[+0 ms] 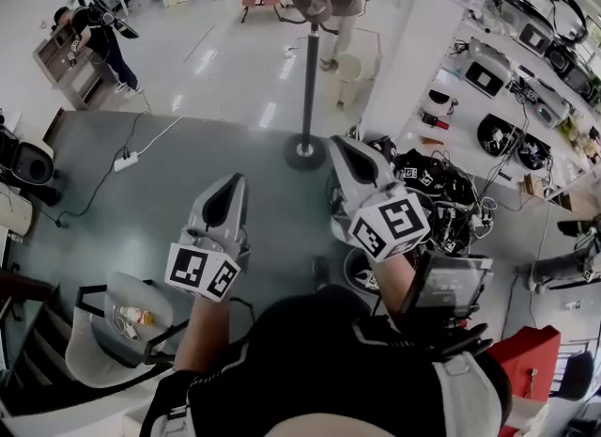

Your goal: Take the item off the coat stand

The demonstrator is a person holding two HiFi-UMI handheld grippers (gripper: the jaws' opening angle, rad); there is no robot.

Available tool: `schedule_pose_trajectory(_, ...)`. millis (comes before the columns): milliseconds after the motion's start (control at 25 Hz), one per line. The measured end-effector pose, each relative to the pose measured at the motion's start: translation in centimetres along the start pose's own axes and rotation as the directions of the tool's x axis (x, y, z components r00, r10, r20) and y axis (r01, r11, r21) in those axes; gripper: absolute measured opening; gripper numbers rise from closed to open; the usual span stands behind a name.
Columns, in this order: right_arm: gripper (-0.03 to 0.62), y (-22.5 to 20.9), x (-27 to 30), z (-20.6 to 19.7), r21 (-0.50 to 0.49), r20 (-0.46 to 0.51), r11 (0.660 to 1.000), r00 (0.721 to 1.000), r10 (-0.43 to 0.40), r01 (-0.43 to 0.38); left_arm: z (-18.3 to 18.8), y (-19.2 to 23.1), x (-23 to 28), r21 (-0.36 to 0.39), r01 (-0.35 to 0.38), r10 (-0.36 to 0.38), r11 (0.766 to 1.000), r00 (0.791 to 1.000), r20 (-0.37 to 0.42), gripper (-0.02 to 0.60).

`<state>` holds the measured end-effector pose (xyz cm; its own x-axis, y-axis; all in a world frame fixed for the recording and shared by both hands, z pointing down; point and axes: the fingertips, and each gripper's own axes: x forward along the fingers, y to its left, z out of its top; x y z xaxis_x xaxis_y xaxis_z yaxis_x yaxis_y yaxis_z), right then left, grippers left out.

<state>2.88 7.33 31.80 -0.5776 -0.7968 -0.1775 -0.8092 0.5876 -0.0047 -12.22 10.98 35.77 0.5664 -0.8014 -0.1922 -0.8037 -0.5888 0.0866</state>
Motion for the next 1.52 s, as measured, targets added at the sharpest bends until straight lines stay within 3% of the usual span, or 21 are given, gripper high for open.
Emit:
schedule_pose_trajectory(760,0.009,-11.0,7.8,-0.2,0.013,0.018,0.999,0.999,0.03,-0.03,-0.9,4.0,12.5,0.023,-0.032,0.033,0.999,0.999,-0.02,0.014)
schedule_pose_trajectory(1520,0.009,-20.0,12.0,-1.0,0.037,0.027,0.994,0.994,0.103,-0.104,-2.5,4.7,23.9,0.05,-0.058,0.06,0.997,0.997,-0.045,0.014)
